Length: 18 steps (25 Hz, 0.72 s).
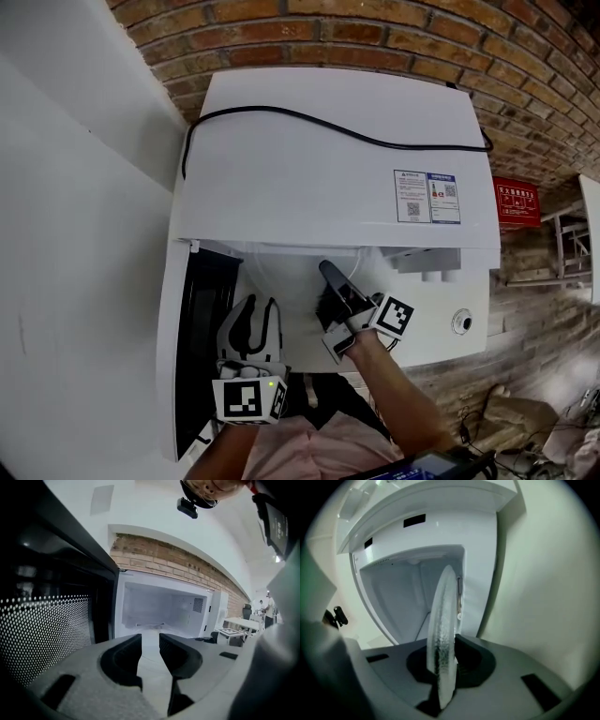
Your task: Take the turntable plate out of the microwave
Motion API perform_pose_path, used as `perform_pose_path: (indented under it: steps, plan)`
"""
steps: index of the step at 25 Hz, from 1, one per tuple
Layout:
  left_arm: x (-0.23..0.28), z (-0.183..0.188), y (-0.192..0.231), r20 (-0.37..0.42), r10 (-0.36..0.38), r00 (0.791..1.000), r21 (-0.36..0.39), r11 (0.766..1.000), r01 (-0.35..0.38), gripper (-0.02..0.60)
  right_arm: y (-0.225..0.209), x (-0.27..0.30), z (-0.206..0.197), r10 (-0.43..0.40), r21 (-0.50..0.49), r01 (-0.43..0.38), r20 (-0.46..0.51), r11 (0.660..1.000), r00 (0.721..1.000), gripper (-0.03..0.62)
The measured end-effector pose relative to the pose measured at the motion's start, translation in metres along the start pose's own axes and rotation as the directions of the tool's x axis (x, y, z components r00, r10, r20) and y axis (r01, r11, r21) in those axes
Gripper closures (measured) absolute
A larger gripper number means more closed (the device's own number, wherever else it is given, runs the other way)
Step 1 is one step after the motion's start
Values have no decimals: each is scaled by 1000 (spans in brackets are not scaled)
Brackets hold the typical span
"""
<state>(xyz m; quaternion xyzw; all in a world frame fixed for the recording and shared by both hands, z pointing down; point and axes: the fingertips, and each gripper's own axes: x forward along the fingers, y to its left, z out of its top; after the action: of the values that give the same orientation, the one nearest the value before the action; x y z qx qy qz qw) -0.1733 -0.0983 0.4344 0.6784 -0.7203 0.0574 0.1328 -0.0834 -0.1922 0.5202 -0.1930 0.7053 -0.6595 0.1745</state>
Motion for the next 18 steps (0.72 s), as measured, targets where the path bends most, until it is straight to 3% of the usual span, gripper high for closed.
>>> perform_pose_path:
  steps: [7, 18]
  plan:
    - [-15, -8, -2, -11, -3, 1000, -33, 999, 3, 459, 6, -21, -9, 24, -13, -25, -50, 1000, 998, 563]
    - [-65, -43, -18, -76, -56, 996, -215, 976, 39, 413, 29, -76, -27, 70, -8, -72, -132, 997, 989, 563]
